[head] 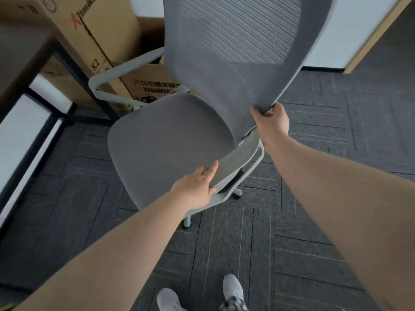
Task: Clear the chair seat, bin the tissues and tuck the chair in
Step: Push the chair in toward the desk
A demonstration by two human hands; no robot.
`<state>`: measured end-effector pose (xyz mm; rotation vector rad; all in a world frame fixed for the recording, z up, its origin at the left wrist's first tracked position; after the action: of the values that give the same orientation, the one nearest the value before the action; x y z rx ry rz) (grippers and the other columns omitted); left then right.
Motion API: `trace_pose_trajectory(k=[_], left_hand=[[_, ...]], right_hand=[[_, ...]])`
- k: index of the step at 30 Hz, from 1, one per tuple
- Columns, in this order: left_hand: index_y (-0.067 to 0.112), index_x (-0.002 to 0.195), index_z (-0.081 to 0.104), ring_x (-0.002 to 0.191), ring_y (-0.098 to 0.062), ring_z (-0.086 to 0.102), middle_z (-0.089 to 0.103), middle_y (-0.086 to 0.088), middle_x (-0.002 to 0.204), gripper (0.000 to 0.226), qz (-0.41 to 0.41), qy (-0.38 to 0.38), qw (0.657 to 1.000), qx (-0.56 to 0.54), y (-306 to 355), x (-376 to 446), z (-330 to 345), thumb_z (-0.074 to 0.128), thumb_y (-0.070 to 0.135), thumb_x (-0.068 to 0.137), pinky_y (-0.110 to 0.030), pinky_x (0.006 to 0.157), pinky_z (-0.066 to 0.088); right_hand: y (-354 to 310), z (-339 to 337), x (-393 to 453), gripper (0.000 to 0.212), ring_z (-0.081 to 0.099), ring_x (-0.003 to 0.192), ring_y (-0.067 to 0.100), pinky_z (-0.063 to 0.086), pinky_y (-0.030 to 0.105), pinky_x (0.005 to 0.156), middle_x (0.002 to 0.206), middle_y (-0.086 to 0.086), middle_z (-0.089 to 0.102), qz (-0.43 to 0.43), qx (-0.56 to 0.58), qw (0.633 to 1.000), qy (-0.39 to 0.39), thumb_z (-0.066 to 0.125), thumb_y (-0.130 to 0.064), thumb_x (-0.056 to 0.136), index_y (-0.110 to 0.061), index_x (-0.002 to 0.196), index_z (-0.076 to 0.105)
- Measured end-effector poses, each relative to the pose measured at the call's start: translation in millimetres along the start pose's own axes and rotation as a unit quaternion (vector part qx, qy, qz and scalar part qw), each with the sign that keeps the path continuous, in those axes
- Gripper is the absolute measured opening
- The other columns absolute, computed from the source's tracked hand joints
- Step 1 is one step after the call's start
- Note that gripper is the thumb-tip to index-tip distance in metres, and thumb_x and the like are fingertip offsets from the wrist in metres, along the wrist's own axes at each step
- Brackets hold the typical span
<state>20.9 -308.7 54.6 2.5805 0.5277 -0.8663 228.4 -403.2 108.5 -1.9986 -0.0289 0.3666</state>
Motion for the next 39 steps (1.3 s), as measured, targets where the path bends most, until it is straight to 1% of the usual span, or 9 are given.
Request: trace_pose_trajectory(k=[5,8,13,16,21,24,27,32,39], left_hand=[[0.037,0.149,-0.015,0.109,-0.03,0.054,0.024,0.0,0.151,0.07,0.009,0.008,1.0,0.01,-11,-7,3,0.034,0.041,0.1,-0.041,0.084,0.048],[0.038,0.149,-0.015,0.111,-0.031,0.052,0.027,-0.002,0.148,0.07,0.012,0.008,1.0,0.02,-25,-15,9,0.035,0.041,0.099,-0.041,0.085,0.048],[0.039,0.149,-0.014,0.109,-0.028,0.052,0.031,0.0,0.143,0.07,0.016,0.011,0.999,0.04,-54,-38,19,0.035,0.043,0.099,-0.041,0.083,0.049],[0.039,0.149,-0.013,0.11,-0.028,0.051,0.032,0.0,0.143,0.07,0.018,0.011,0.998,0.052,-75,-56,30,0.036,0.042,0.099,-0.041,0.084,0.05],[0.041,0.149,-0.012,0.122,-0.029,0.047,0.027,0.001,0.15,0.07,0.014,0.007,0.998,0.055,-121,-94,46,0.038,0.039,0.1,-0.045,0.094,0.049],[0.04,0.149,-0.012,0.118,-0.026,0.049,0.026,0.001,0.151,0.07,0.035,0.005,0.997,0.065,-153,-119,57,0.038,0.037,0.1,-0.039,0.089,0.049],[0.04,0.149,-0.012,0.112,-0.024,0.051,0.025,0.003,0.152,0.07,0.052,0.011,0.995,0.081,-186,-141,64,0.038,0.037,0.1,-0.035,0.081,0.05],[0.043,0.148,-0.011,0.104,-0.022,0.049,0.027,0.005,0.149,0.07,0.059,0.017,0.993,0.099,-252,-182,81,0.039,0.034,0.1,-0.038,0.082,0.051],[0.045,0.148,-0.007,0.118,-0.025,0.046,0.028,0.003,0.149,0.069,0.06,0.012,0.991,0.119,-321,-226,95,0.04,0.033,0.1,-0.043,0.094,0.046]], right_hand=[[3,7,-11,0.02,0.056,0.08,0.018,0.047,0.031,0.075,0.071,-0.012,0.05,-0.001,-0.011,0.999,0.037,0.059,-0.034,0.091,-0.017,0.092,0.049],[5,10,-26,0.022,0.056,0.078,0.019,0.043,0.03,0.072,0.072,-0.009,0.051,-0.003,-0.01,0.999,0.045,0.059,-0.033,0.091,-0.013,0.096,0.052],[8,24,-57,0.029,0.056,0.079,0.02,0.048,0.033,0.075,0.077,-0.007,0.054,-0.004,-0.022,0.999,0.027,0.06,-0.034,0.091,-0.01,0.105,0.053],[10,37,-82,0.029,0.056,0.08,0.018,0.048,0.034,0.076,0.074,-0.012,0.051,-0.008,-0.023,0.999,0.024,0.06,-0.033,0.091,-0.01,0.109,0.053],[10,65,-138,0.03,0.057,0.083,0.02,0.051,0.036,0.079,0.074,-0.012,0.05,0.003,-0.025,0.999,0.019,0.06,-0.03,0.091,-0.009,0.11,0.052],[10,83,-177,0.03,0.056,0.084,0.02,0.049,0.036,0.078,0.078,-0.008,0.053,0.009,-0.028,0.999,0.026,0.06,-0.029,0.091,-0.007,0.111,0.052],[12,101,-215,0.031,0.056,0.086,0.021,0.05,0.037,0.081,0.091,-0.002,0.057,0.017,-0.031,0.999,0.037,0.059,-0.029,0.092,-0.007,0.112,0.052],[13,146,-283,0.033,0.055,0.089,0.021,0.05,0.037,0.085,0.094,-0.001,0.055,0.029,-0.034,0.997,0.059,0.059,-0.029,0.091,-0.007,0.115,0.052],[10,191,-351,0.033,0.063,0.098,0.026,0.052,0.037,0.086,0.095,-0.001,0.059,0.045,-0.04,0.997,0.052,0.061,-0.03,0.088,-0.009,0.112,0.055]])
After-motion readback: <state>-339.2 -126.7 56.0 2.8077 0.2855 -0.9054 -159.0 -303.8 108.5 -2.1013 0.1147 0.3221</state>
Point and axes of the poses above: each hand's wrist, its own x-axis towards the middle knuckle, its own z-axis out of the palm, y = z × x, the point moved 6 cm from there along x, towards the middle knuckle
